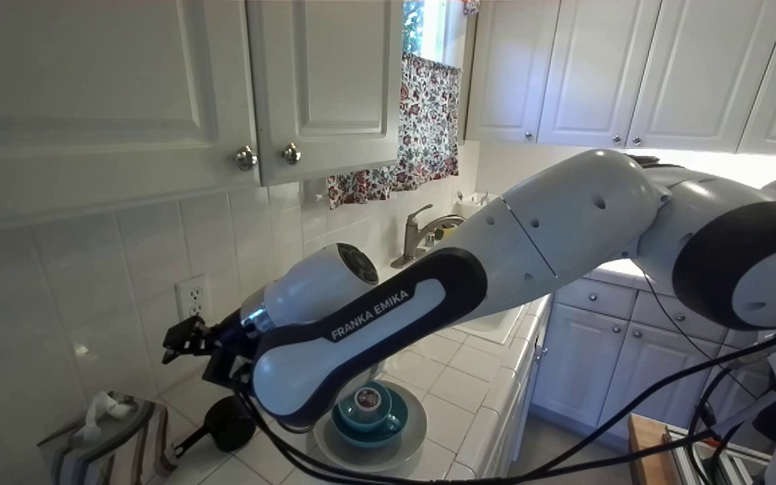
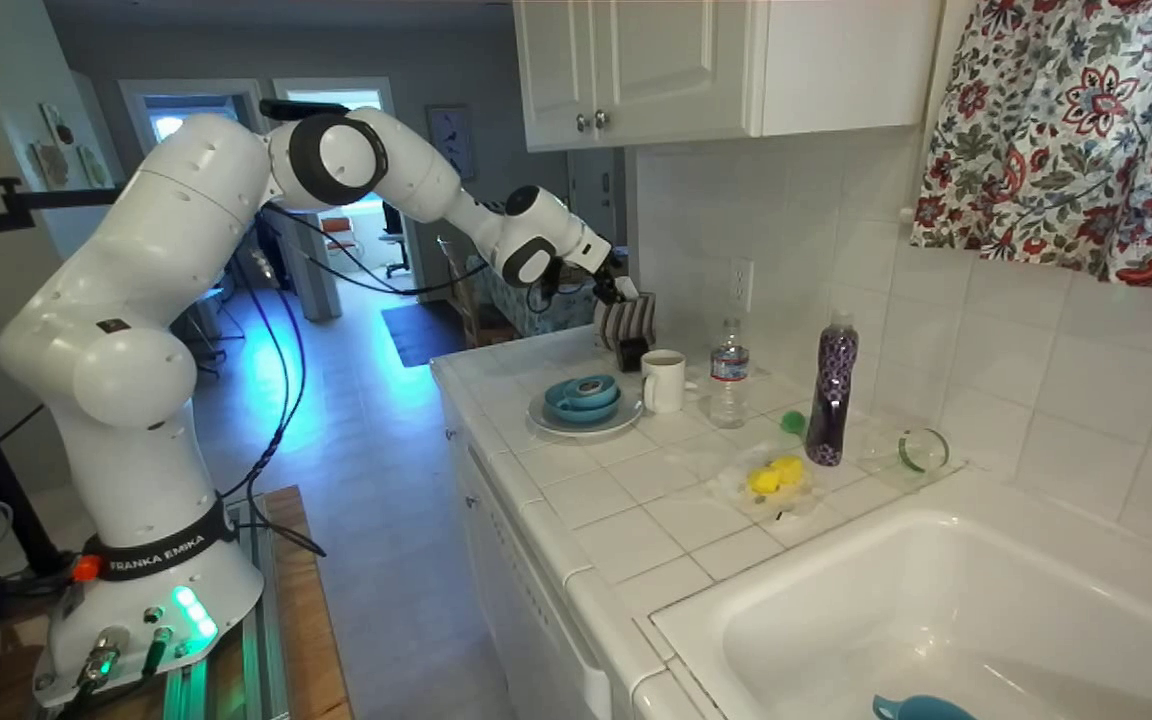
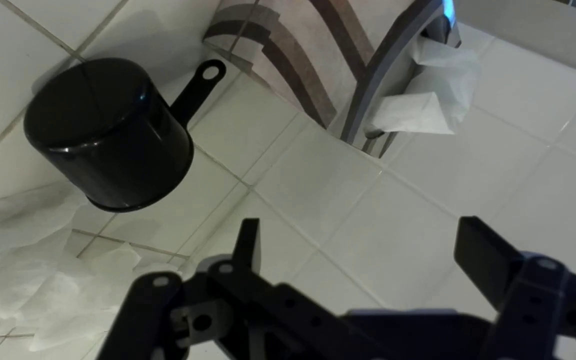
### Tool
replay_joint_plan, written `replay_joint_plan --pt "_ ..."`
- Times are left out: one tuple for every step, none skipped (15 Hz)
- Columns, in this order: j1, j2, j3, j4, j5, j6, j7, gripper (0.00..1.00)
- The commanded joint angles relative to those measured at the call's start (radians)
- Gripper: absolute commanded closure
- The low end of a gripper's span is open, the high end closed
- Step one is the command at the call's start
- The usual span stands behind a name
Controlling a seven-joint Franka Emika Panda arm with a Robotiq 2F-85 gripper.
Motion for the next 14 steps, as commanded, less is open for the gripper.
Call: replay_joint_plan --pt "0.044 0.103 -0.071 0.146 -0.042 -0.022 0.015 0.0" --pt "0.05 0.123 -0.079 0.174 -0.047 -0.025 0.014 0.0" --pt "0.055 0.148 -0.087 0.209 -0.054 -0.029 0.012 0.0" --pt "0.062 0.167 -0.097 0.238 -0.06 -0.032 0.013 0.0" --pt "0.066 0.187 -0.104 0.268 -0.067 -0.037 0.011 0.0" --pt "0.07 0.204 -0.113 0.294 -0.074 -0.044 0.01 0.0" --pt "0.075 0.222 -0.126 0.32 -0.083 -0.051 0.012 0.0" --pt "0.077 0.244 -0.139 0.352 -0.088 -0.066 0.017 0.0" --pt "0.082 0.267 -0.162 0.384 -0.09 -0.084 0.028 0.0" --pt "0.085 0.289 -0.181 0.415 -0.09 -0.108 0.039 0.0" --pt "0.089 0.309 -0.204 0.442 -0.088 -0.125 0.05 0.0" --pt "0.087 0.328 -0.216 0.468 -0.086 -0.145 0.056 0.0" --pt "0.084 0.347 -0.227 0.496 -0.086 -0.164 0.061 0.0" --pt "0.082 0.366 -0.235 0.526 -0.085 -0.178 0.064 0.0"
